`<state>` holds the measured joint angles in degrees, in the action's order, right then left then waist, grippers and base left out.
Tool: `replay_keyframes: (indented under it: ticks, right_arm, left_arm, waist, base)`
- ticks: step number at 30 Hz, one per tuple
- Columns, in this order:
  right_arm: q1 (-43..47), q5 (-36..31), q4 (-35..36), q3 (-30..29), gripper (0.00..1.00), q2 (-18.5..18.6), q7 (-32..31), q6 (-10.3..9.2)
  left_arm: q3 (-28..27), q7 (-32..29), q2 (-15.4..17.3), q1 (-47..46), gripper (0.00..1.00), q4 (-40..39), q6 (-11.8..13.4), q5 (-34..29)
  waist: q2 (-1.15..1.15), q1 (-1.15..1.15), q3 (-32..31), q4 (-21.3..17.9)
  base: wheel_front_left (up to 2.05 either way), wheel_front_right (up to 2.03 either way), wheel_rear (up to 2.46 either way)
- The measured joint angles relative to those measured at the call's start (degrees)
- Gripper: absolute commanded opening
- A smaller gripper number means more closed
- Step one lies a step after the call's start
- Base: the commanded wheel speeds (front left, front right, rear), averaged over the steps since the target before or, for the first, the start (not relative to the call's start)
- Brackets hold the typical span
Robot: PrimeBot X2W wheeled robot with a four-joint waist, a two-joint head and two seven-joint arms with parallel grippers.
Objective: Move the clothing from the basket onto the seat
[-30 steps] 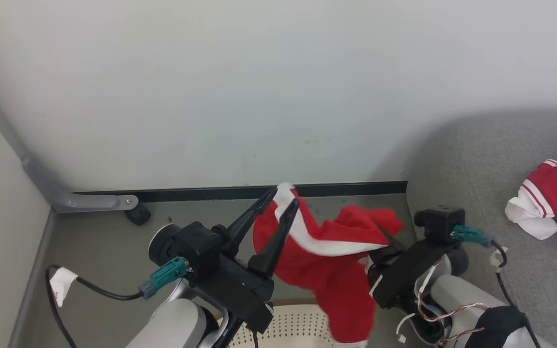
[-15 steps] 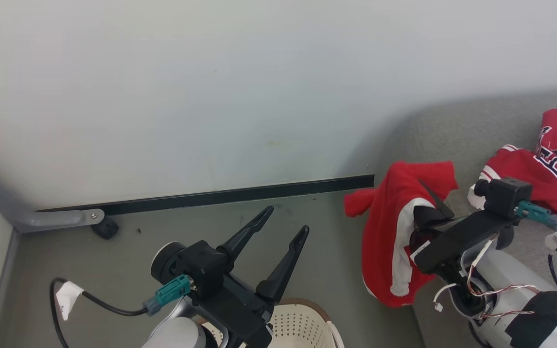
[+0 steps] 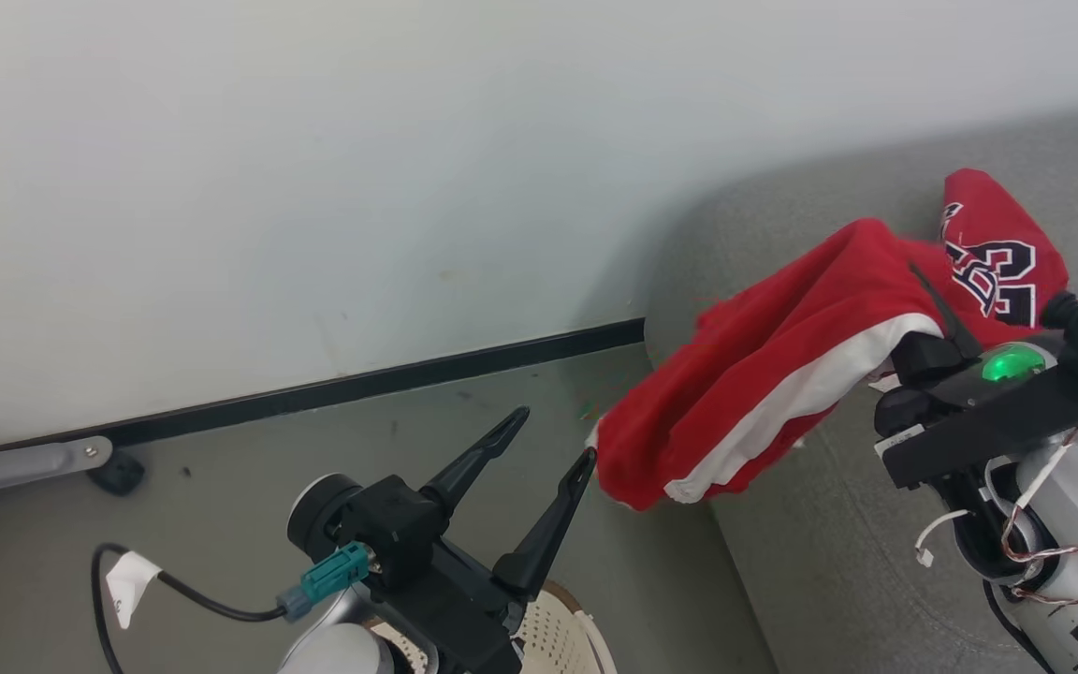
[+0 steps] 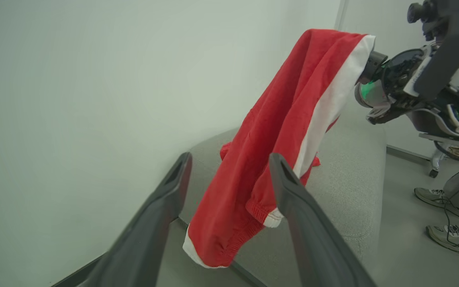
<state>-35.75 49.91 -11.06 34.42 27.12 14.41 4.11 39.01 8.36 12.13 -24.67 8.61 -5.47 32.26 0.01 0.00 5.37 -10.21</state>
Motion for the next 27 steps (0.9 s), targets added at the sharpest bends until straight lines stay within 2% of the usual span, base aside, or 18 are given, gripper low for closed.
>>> replay_keyframes:
  ticks: [14, 27]
  right_arm:
    - [5.27, -5.59, 11.38, -7.15, 0.0, 3.2, 0.3, -3.57]
    - [10.1, -8.02, 17.81, -14.12, 0.0, 4.79, 0.31, -5.48]
  left_arm:
    - [0.37, -0.66, 0.48, 0.35, 1.0, -1.52, 0.19, -0.37]
    - [1.49, -1.72, 0.57, -0.43, 1.0, -1.92, -0.09, -0.93]
  waist:
    - [0.0, 0.0, 1.66, -7.03]
    - [0.0, 0.0, 4.1, -13.23]
  base:
    - [0.0, 0.0, 0.0]
    - [0.0, 0.0, 0.0]
